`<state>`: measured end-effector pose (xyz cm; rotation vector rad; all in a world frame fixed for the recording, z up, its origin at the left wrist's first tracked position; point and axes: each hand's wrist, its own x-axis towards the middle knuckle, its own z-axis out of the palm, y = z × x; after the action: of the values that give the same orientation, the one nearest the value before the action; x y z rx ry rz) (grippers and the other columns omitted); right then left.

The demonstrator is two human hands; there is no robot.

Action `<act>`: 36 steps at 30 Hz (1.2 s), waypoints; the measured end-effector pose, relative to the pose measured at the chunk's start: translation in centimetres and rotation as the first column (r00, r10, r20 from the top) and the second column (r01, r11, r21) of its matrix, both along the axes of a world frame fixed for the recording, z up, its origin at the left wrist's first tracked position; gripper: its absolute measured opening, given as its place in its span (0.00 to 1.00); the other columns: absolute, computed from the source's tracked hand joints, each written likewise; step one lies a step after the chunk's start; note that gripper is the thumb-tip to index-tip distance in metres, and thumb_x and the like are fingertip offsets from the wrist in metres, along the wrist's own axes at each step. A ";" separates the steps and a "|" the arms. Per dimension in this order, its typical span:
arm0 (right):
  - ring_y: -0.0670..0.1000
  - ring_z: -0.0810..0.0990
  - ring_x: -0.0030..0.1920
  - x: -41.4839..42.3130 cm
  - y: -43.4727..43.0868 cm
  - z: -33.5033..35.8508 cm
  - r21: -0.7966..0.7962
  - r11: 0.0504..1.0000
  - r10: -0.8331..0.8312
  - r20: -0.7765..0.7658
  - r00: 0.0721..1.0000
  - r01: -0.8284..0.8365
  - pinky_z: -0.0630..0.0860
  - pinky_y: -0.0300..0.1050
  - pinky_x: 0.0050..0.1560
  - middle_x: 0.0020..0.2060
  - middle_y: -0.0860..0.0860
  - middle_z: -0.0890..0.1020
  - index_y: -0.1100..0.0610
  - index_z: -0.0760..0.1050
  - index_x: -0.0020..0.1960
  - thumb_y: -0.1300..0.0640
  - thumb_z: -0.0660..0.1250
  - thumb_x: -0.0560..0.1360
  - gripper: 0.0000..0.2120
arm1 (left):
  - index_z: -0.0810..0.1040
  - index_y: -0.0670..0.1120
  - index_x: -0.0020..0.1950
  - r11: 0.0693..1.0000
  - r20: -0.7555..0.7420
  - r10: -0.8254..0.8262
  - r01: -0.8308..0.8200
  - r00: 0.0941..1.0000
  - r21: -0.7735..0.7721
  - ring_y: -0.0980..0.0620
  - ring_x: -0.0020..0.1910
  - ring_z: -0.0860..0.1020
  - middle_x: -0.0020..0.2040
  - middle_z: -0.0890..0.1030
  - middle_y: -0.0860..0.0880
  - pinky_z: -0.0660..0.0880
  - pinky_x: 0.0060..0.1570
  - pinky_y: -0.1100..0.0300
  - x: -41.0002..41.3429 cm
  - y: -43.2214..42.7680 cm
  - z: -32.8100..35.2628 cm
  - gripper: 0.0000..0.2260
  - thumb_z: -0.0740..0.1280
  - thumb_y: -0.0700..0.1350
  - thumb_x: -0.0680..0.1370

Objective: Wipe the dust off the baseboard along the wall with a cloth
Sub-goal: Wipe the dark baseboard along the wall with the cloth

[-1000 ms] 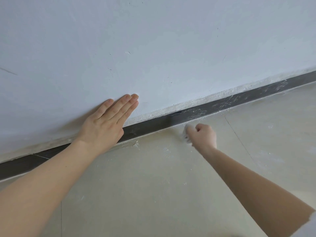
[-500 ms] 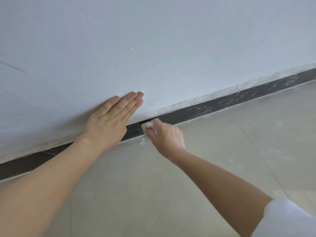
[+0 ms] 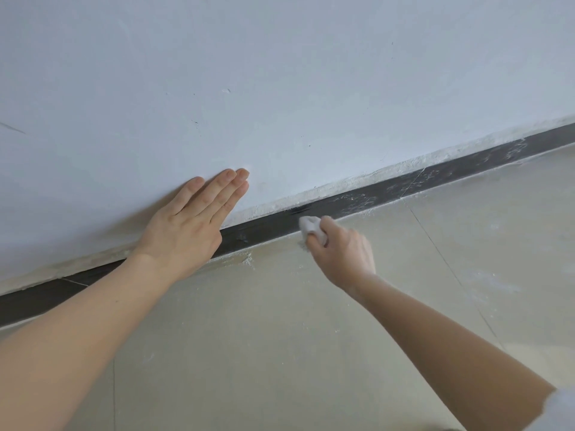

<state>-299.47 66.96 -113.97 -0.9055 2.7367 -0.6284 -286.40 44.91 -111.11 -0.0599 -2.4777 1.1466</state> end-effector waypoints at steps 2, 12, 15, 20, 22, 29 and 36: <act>0.56 0.68 0.35 0.9 -2.0 0.3 -0.046 0.995 0.090 -0.029 0.996 -0.091 0.61 0.46 0.37 0.33 0.50 0.72 0.53 0.61 0.40 0.48 0.57 0.79 0.13 | 0.56 0.41 0.78 1.000 -0.012 -0.010 0.010 1.000 0.011 0.48 0.76 0.53 0.79 0.52 0.45 0.50 0.74 0.53 -0.1 0.1 0.0 0.32 0.57 0.43 0.74; 0.59 0.72 0.36 -4.9 0.6 1.1 0.024 1.000 -0.008 -0.105 0.994 0.011 0.62 0.47 0.35 0.33 0.54 0.75 0.56 0.64 0.40 0.47 0.55 0.79 0.15 | 0.55 0.40 0.78 0.997 -0.024 0.049 -0.047 0.999 0.069 0.48 0.76 0.53 0.79 0.51 0.44 0.49 0.74 0.52 0.0 1.3 -0.7 0.31 0.57 0.46 0.76; 0.58 0.73 0.35 -7.2 2.4 0.2 -0.010 0.990 -0.138 -0.095 0.986 0.137 0.62 0.46 0.34 0.30 0.51 0.73 0.54 0.63 0.36 0.49 0.57 0.78 0.14 | 0.55 0.39 0.78 0.995 -0.028 0.069 -0.066 0.997 0.070 0.47 0.76 0.54 0.79 0.52 0.43 0.50 0.75 0.51 -0.1 1.5 -0.8 0.31 0.57 0.45 0.76; 0.57 0.70 0.32 -9.6 4.8 -1.0 -0.158 0.869 -0.464 0.070 0.883 0.469 0.59 0.45 0.29 0.25 0.51 0.69 0.55 0.58 0.29 0.51 0.57 0.75 0.18 | 0.54 0.39 0.78 0.989 -0.010 0.123 -0.122 0.992 0.082 0.46 0.77 0.50 0.79 0.50 0.42 0.48 0.75 0.51 -0.1 2.0 -0.7 0.30 0.55 0.45 0.77; 0.56 0.68 0.29 -8.4 4.7 -1.1 -0.175 0.888 -0.406 0.134 0.904 0.425 0.59 0.45 0.28 0.24 0.51 0.66 0.55 0.57 0.28 0.51 0.58 0.75 0.20 | 0.53 0.38 0.78 0.982 0.003 0.153 -0.152 0.988 0.108 0.46 0.78 0.47 0.79 0.48 0.42 0.47 0.76 0.51 -0.2 2.5 -0.7 0.30 0.55 0.45 0.77; 0.56 0.82 0.29 1.1 -2.5 -3.6 -0.137 0.981 -0.013 0.668 0.744 0.140 0.69 0.44 0.30 0.28 0.58 0.76 0.65 0.71 0.36 0.48 0.60 0.73 0.19 | 0.51 0.37 0.78 0.966 0.042 0.211 -0.215 0.976 0.141 0.45 0.78 0.48 0.79 0.47 0.42 0.49 0.75 0.49 -0.1 3.8 -0.4 0.31 0.54 0.44 0.76; 0.51 0.78 0.24 1.3 -5.1 -3.9 -0.132 0.868 -0.101 0.896 0.431 0.478 0.74 0.41 0.28 0.31 0.54 0.79 0.60 0.75 0.39 0.57 0.62 0.75 0.09 | 0.52 0.38 0.78 0.947 0.046 0.258 -0.262 0.965 0.185 0.46 0.78 0.48 0.79 0.48 0.42 0.47 0.75 0.49 -0.1 5.0 0.0 0.32 0.55 0.42 0.75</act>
<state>-298.14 61.88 -117.84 -0.0029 1.7997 -1.2819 -286.50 49.88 -111.13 0.3198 -2.6592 1.0050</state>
